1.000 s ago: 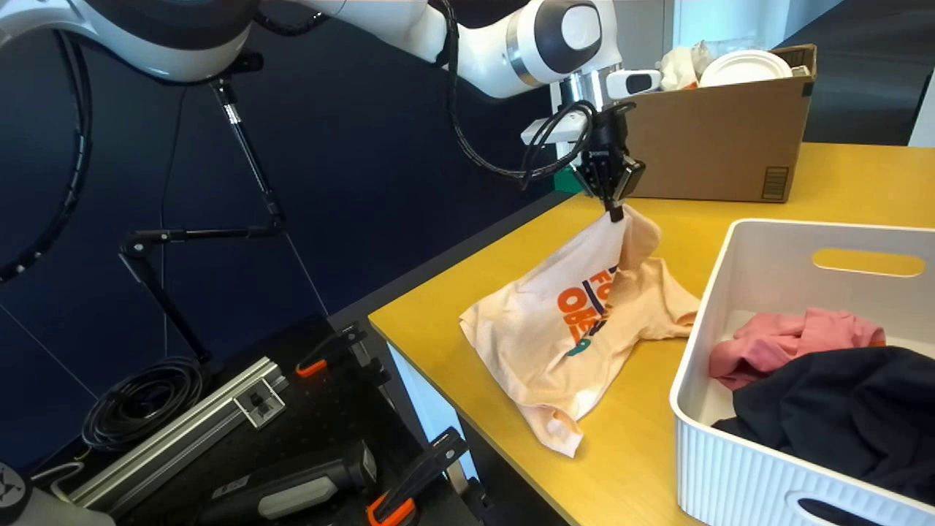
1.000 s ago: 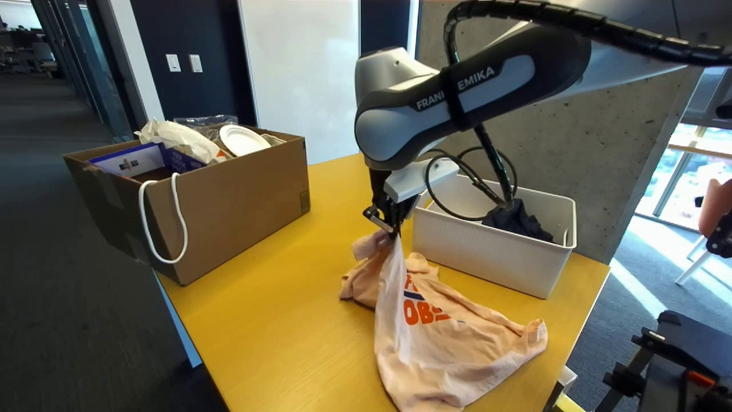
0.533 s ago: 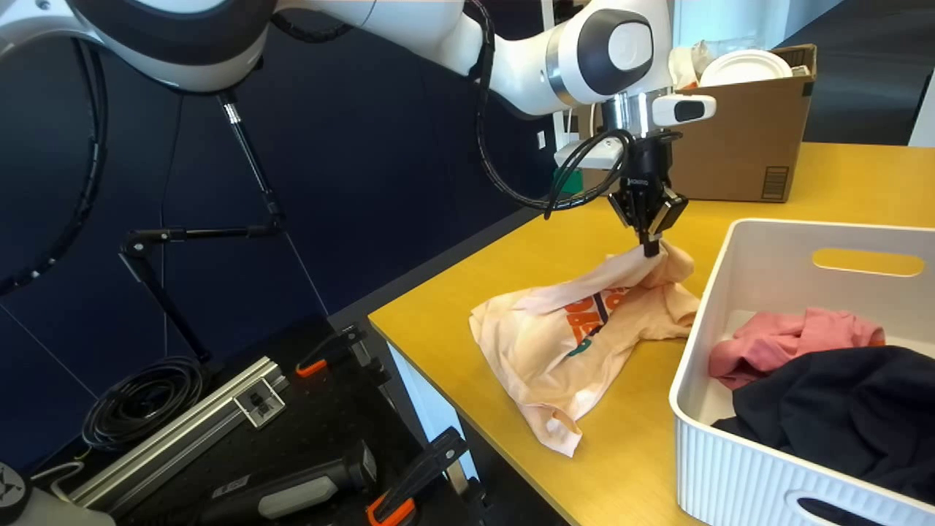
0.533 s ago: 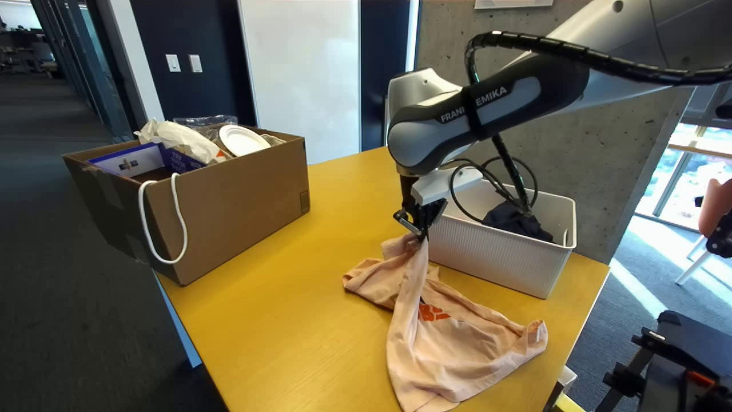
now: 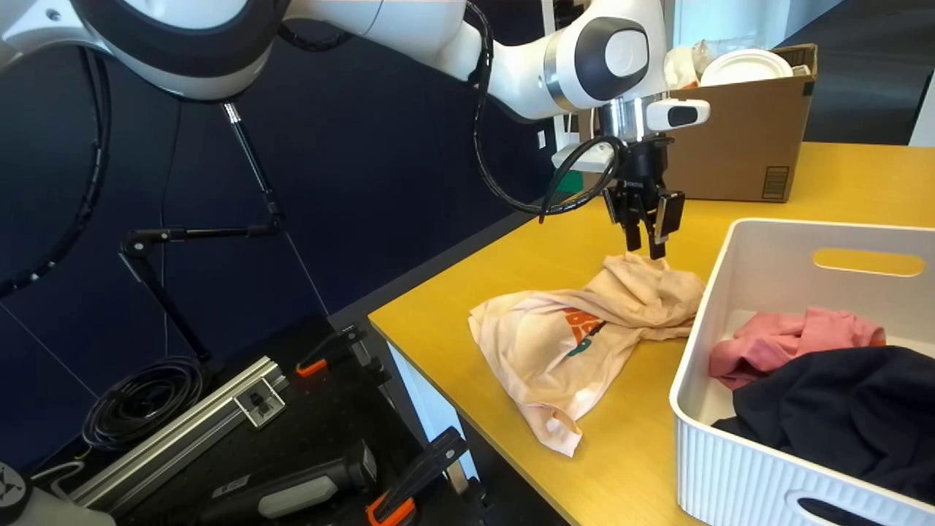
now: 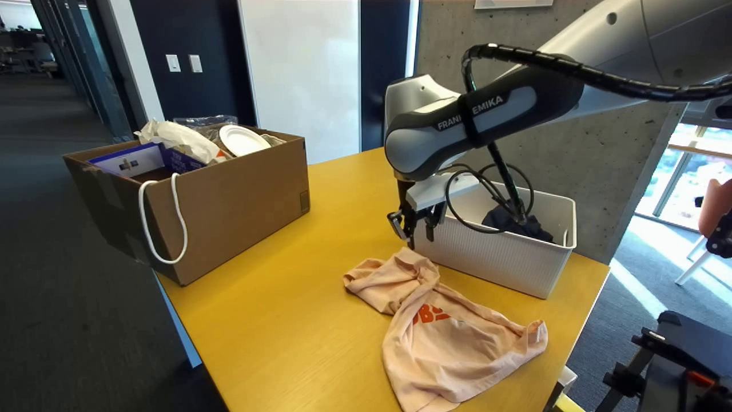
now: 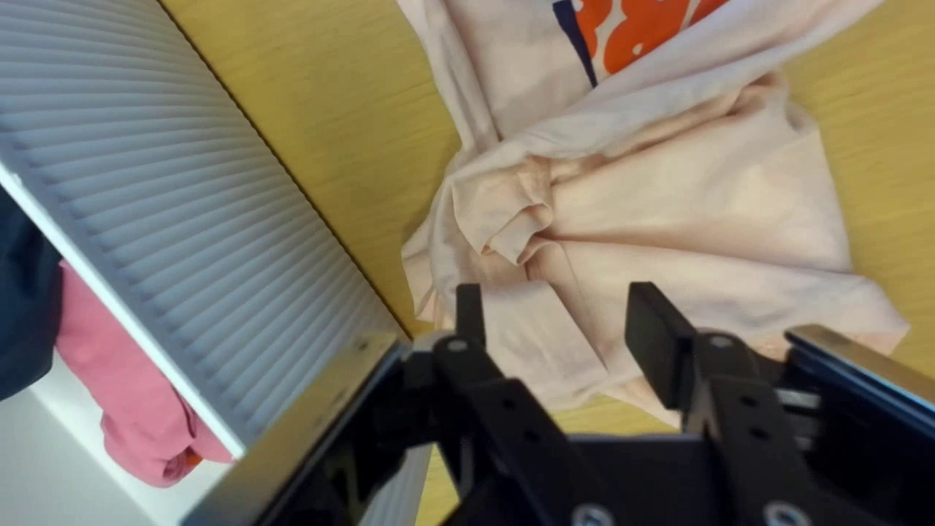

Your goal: Fold the T-shirt on the table

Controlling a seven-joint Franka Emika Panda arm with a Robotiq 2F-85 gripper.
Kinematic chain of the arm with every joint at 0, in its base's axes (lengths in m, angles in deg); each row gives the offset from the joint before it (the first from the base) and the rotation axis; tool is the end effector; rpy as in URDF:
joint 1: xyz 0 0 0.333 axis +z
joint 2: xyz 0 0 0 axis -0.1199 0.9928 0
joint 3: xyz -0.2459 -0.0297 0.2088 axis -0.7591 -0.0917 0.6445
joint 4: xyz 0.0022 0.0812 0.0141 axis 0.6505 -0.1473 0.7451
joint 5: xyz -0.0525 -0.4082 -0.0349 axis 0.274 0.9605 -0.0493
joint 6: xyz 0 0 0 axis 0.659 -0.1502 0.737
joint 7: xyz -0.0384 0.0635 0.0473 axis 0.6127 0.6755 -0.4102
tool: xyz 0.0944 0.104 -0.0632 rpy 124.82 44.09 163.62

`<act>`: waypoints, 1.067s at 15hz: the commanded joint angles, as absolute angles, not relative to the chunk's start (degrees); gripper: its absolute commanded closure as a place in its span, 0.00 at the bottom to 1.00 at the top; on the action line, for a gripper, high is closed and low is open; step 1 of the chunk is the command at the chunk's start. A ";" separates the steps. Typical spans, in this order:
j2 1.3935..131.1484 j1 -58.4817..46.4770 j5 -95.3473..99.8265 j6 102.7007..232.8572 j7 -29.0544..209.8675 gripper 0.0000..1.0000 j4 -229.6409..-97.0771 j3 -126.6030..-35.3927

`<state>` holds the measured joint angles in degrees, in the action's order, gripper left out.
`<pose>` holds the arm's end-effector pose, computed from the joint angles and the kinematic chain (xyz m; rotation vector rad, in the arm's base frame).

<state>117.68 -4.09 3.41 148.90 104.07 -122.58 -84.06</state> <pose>0.8023 -0.0322 0.0965 2.9257 -0.4225 -0.0543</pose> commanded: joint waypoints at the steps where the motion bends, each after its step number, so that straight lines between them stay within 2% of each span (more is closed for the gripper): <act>1: 111.17 -1.82 2.69 147.01 107.51 0.15 -127.41 -83.70; 3: 107.66 -0.25 2.69 147.26 109.30 0.01 -130.73 -83.53; 4: 105.83 0.50 2.47 146.28 110.49 0.00 -132.34 -83.44; 10: 96.00 3.19 -0.66 141.61 118.35 0.00 -141.99 -81.96; 12: 92.92 2.76 -1.10 141.68 119.38 0.00 -142.62 -82.07; 13: 98.08 3.16 0.40 142.31 118.16 0.00 -138.42 -82.10; 16: 94.56 2.77 0.22 142.26 118.66 0.00 -140.40 -82.04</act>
<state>94.50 3.06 -0.11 142.48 118.49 -140.63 -82.49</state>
